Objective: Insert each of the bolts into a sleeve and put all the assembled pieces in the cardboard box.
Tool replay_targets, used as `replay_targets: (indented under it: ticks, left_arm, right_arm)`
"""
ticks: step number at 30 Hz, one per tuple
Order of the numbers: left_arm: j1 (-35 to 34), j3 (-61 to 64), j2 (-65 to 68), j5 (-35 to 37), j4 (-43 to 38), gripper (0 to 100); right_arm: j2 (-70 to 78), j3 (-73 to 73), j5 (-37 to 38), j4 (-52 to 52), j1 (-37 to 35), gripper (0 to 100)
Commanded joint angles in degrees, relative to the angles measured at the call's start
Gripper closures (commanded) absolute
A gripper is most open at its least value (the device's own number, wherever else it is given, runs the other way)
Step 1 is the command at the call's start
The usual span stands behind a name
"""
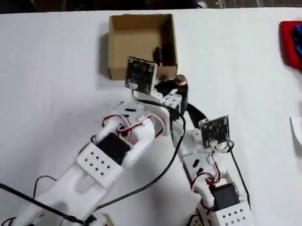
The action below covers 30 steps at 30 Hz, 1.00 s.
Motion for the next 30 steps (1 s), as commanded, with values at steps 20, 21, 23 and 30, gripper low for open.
replay_targets:
  ticks: [20,21,23,30]
  left_arm:
    - [-2.6,-5.6,0.4,-3.0,9.4,80]
    - [-2.6,-6.5,0.4,-3.0,9.4,80]
    - [-2.6,-8.7,0.4,-3.0,10.5,80]
    - [-2.9,-15.4,0.4,-3.3,18.5,80]
  right_arm:
    - [-0.7,0.4,-0.5,0.1,-0.1,97.8]
    - [-0.7,0.4,-0.5,0.1,-0.1,97.8]
    - [-0.7,0.4,-0.5,0.1,-0.1,97.8]
    - [-0.7,0.4,-0.4,0.7,0.0,97.8]
